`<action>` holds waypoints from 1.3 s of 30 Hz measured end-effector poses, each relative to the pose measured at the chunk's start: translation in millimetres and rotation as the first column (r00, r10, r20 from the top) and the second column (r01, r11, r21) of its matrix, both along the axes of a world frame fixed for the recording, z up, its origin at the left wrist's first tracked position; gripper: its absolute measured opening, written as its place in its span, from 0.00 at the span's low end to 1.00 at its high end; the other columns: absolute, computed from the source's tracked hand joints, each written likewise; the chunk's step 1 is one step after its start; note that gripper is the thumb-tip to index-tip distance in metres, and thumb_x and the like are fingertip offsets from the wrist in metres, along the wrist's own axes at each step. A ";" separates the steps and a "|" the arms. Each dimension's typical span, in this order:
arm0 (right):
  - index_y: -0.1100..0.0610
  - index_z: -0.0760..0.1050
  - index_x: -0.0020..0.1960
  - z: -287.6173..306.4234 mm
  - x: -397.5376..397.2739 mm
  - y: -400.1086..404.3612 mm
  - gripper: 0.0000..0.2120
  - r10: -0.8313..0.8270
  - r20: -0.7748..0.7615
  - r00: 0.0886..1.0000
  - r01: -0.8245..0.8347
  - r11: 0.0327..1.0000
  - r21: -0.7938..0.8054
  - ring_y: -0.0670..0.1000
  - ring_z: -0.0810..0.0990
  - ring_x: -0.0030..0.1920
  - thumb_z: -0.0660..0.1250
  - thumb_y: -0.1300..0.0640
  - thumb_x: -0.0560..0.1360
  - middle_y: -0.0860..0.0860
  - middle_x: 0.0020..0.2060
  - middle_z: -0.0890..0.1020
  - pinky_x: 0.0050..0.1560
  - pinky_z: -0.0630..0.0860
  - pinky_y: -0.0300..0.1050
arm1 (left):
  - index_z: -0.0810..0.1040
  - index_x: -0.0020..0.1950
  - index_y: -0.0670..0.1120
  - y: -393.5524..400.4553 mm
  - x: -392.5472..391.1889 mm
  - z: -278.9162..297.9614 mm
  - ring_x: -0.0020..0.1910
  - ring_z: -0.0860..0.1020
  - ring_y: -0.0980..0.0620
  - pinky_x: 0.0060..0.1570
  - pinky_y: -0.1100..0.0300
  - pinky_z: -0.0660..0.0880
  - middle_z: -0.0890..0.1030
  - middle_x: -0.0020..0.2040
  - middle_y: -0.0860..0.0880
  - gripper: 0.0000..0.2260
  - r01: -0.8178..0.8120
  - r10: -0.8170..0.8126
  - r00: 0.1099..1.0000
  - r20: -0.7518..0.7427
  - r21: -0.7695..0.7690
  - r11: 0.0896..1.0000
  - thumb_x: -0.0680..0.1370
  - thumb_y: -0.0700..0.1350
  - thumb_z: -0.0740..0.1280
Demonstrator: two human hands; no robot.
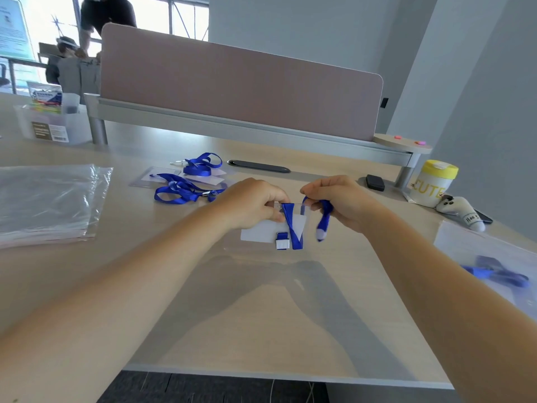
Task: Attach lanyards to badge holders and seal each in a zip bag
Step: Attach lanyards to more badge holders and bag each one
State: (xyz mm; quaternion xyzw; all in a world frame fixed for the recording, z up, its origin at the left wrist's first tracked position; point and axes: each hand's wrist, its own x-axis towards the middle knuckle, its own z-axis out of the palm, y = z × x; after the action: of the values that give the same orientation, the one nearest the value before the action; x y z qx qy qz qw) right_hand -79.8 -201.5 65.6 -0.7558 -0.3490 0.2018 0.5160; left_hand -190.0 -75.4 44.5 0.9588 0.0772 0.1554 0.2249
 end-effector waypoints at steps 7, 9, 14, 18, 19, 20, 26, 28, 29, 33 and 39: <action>0.57 0.74 0.33 2.9 -9.9 3.3 0.09 -0.011 0.180 0.984 0.020 0.998 -0.051 0.44 0.67 0.24 0.67 0.65 0.71 0.52 0.28 0.75 0.26 0.66 0.32 | 0.78 0.54 0.50 -8.3 2.0 0.5 0.43 0.68 0.52 0.40 0.61 0.63 0.72 0.40 0.53 0.09 -0.062 0.086 0.993 -0.087 0.244 0.968 0.76 0.48 0.64; 0.57 0.74 0.33 4.5 -12.0 4.0 0.09 0.010 0.177 0.984 -0.006 1.000 -0.028 0.43 0.69 0.23 0.66 0.65 0.72 0.52 0.29 0.75 0.29 0.68 0.33 | 0.78 0.52 0.48 -9.4 2.9 0.3 0.43 0.68 0.50 0.36 0.60 0.62 0.74 0.43 0.51 0.08 -0.106 0.130 0.989 -0.069 0.287 0.952 0.77 0.49 0.63; 0.58 0.73 0.38 3.7 -14.3 1.1 0.10 0.067 0.005 0.998 -0.067 0.997 0.044 0.42 0.78 0.23 0.61 0.70 0.73 0.54 0.33 0.79 0.32 0.76 0.31 | 0.78 0.51 0.49 -1.5 5.8 -1.7 0.47 0.74 0.44 0.39 0.58 0.65 0.80 0.49 0.46 0.09 -0.263 0.255 0.965 0.064 0.228 0.937 0.77 0.51 0.62; 0.59 0.73 0.36 -4.2 -16.5 -1.6 0.09 0.031 0.032 0.999 -0.031 0.999 -0.005 0.44 0.78 0.25 0.64 0.70 0.72 0.55 0.31 0.79 0.33 0.77 0.34 | 0.77 0.47 0.46 1.7 5.5 -1.5 0.41 0.70 0.47 0.38 0.59 0.64 0.74 0.38 0.50 0.10 -0.272 0.263 0.957 0.126 0.067 0.960 0.76 0.52 0.64; 0.59 0.74 0.34 -6.4 -16.5 -1.1 0.09 0.012 0.054 0.998 -0.011 1.000 -0.021 0.46 0.78 0.27 0.65 0.68 0.72 0.55 0.31 0.79 0.34 0.77 0.35 | 0.76 0.44 0.45 1.8 5.3 -1.4 0.40 0.70 0.48 0.37 0.59 0.63 0.73 0.35 0.51 0.09 -0.266 0.259 0.957 0.132 0.035 0.963 0.76 0.51 0.64; 0.59 0.74 0.33 -8.6 -16.1 -0.1 0.09 -0.016 0.084 0.996 0.020 0.999 -0.042 0.49 0.77 0.29 0.66 0.66 0.72 0.55 0.31 0.79 0.36 0.77 0.38 | 0.74 0.42 0.45 1.9 4.8 -1.0 0.39 0.69 0.48 0.36 0.59 0.61 0.71 0.32 0.52 0.09 -0.261 0.257 0.956 0.139 0.009 0.965 0.75 0.51 0.65; 0.55 0.74 0.30 -15.3 -17.8 2.8 0.12 -0.090 0.166 0.982 0.090 0.996 0.006 0.46 0.71 0.31 0.69 0.62 0.71 0.50 0.29 0.76 0.34 0.68 0.33 | 0.77 0.44 0.39 5.6 4.4 0.1 0.36 0.68 0.47 0.34 0.58 0.59 0.68 0.29 0.52 0.10 -0.219 0.243 0.952 0.183 -0.144 0.965 0.74 0.47 0.66; 0.54 0.74 0.30 -16.2 -20.1 2.2 0.12 -0.093 0.168 0.981 0.086 0.995 0.048 0.44 0.72 0.31 0.69 0.63 0.71 0.48 0.29 0.76 0.31 0.69 0.29 | 0.75 0.39 0.41 7.0 4.4 -0.6 0.33 0.66 0.48 0.35 0.58 0.59 0.68 0.28 0.51 0.09 -0.199 0.238 0.951 0.196 -0.197 0.960 0.74 0.46 0.67; 0.54 0.74 0.29 -16.9 -21.1 2.5 0.13 -0.095 0.171 0.981 0.083 0.994 0.078 0.44 0.72 0.32 0.69 0.63 0.70 0.48 0.30 0.76 0.30 0.69 0.27 | 0.74 0.37 0.42 7.3 4.1 -0.4 0.31 0.65 0.50 0.35 0.58 0.58 0.67 0.27 0.51 0.09 -0.184 0.230 0.952 0.200 -0.225 0.957 0.74 0.45 0.67; 0.52 0.73 0.28 -20.7 -21.5 4.2 0.14 -0.126 0.197 0.972 0.093 0.982 0.166 0.46 0.73 0.37 0.71 0.64 0.68 0.51 0.39 0.73 0.37 0.70 0.32 | 0.75 0.37 0.44 8.0 2.1 1.2 0.34 0.66 0.49 0.39 0.59 0.60 0.71 0.31 0.46 0.06 -0.086 0.165 0.963 0.213 -0.339 0.937 0.74 0.42 0.67; 0.55 0.62 0.33 -23.9 -25.5 8.1 0.18 -0.124 0.137 0.983 0.083 0.960 0.269 0.50 0.75 0.31 0.71 0.68 0.67 0.51 0.31 0.72 0.24 0.67 0.30 | 0.73 0.33 0.51 5.9 -0.2 5.0 0.35 0.68 0.50 0.37 0.59 0.62 0.71 0.31 0.47 0.11 -0.021 0.148 0.955 0.257 -0.441 0.897 0.74 0.39 0.67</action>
State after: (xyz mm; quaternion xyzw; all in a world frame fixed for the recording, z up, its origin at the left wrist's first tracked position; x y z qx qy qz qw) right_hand -105.3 -193.4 41.7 -0.7114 -0.3711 0.0681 0.5929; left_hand -190.3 -69.5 49.5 0.8481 0.1187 0.2799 0.4339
